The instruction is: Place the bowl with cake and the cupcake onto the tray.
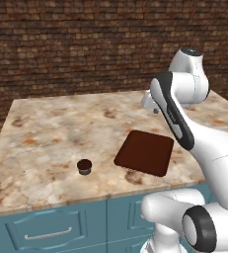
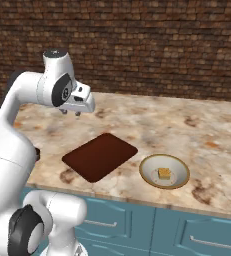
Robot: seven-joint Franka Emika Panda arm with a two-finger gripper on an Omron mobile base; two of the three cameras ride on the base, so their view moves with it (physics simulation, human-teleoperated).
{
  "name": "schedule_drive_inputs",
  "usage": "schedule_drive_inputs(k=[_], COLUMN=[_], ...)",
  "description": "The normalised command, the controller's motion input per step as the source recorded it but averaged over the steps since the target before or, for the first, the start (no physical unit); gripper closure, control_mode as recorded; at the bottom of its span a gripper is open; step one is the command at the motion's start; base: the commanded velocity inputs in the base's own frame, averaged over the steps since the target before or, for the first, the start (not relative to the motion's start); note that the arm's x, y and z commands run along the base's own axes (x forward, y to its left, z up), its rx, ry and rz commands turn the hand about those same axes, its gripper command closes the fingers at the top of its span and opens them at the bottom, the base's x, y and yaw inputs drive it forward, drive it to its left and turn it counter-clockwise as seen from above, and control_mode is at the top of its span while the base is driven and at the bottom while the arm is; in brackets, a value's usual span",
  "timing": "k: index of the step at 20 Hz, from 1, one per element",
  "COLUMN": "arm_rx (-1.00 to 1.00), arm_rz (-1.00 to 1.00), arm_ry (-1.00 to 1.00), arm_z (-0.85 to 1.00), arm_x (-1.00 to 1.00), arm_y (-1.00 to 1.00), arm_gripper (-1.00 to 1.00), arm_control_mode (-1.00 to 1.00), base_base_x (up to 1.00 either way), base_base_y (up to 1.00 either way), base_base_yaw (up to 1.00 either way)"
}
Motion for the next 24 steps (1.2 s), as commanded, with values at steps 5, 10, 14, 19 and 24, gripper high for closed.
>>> schedule_drive_inputs(k=[5, 10, 14, 19, 24], arm_rx=[0.05, 0.10, 0.10, 0.04, 0.06], arm_rz=[-0.02, -0.05, -0.10, -0.15, -0.19], arm_ry=[-0.03, -0.08, -0.06, 0.00, 0.00], arm_z=[0.00, -0.01, -0.07, -0.12, -0.13], arm_x=[-0.34, -0.55, -0.46, -0.42, -0.34], arm_y=[-0.24, -0.61, -0.61, -0.64, -0.61], arm_gripper=[-1.00, -1.00, -1.00, -1.00, -1.00], arm_control_mode=[-1.00, -1.00, -1.00, -1.00, -1.00], base_base_x=[0.00, 0.00, 0.00, 0.00, 0.00], base_base_y=[0.00, 0.00, 0.00, 0.00, 0.00], base_base_yaw=[0.00, 0.00, 0.00, 0.00, 0.00])
